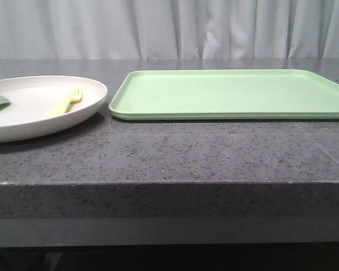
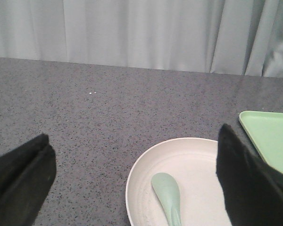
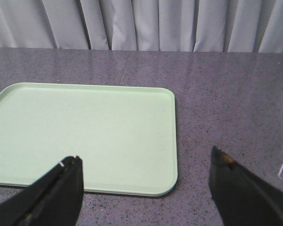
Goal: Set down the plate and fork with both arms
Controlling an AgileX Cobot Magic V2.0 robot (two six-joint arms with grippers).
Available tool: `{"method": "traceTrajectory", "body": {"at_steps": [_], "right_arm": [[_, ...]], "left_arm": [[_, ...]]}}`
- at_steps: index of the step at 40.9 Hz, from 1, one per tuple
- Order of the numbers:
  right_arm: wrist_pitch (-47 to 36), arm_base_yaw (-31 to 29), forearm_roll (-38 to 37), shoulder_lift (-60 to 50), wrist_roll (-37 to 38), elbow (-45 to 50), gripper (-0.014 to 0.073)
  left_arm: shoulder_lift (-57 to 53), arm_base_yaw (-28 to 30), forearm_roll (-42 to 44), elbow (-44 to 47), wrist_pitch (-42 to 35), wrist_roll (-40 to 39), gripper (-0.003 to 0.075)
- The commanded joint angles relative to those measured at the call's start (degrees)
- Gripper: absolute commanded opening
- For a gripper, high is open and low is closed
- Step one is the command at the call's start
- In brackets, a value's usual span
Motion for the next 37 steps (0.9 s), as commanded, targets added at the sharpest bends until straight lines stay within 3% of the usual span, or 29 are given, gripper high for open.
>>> {"method": "traceTrajectory", "body": {"at_steps": [1,6,18,24,30,37], "right_arm": [[-5.23,-0.07,-0.60,0.53,-0.37,-2.05,0.0593],[-5.23,-0.07,-0.60,0.53,-0.37,-2.05,0.0593],[-5.23,-0.07,-0.60,0.53,-0.37,-2.05,0.0593],[-5.18,-0.07,-0.60,0.53,-0.37,-2.05,0.0593],[-5.13,-0.07,-0.60,0.53,-0.37,-2.05,0.0593],[-5.07,-0.07,-0.60,0.53,-0.37,-2.05,0.0593]], "left_arm": [[0.88,-0.45,-0.62,-3.37,-3.16,0.00,0.0648],[5.11,-0.34,-0.36,-7.90,3.14,0.00,0.0602],[24.82,-0.34,2.61,-25.02,27.96,0.00,0.0599],[33.04,-0.24,3.10,-31.61,34.74,-2.52,0.0599],[40.11,-0.24,11.04,-37.00,42.75,-10.09,0.0599],[45.85,-0.24,8.52,-39.36,46.11,-10.24,0.0599]]}}
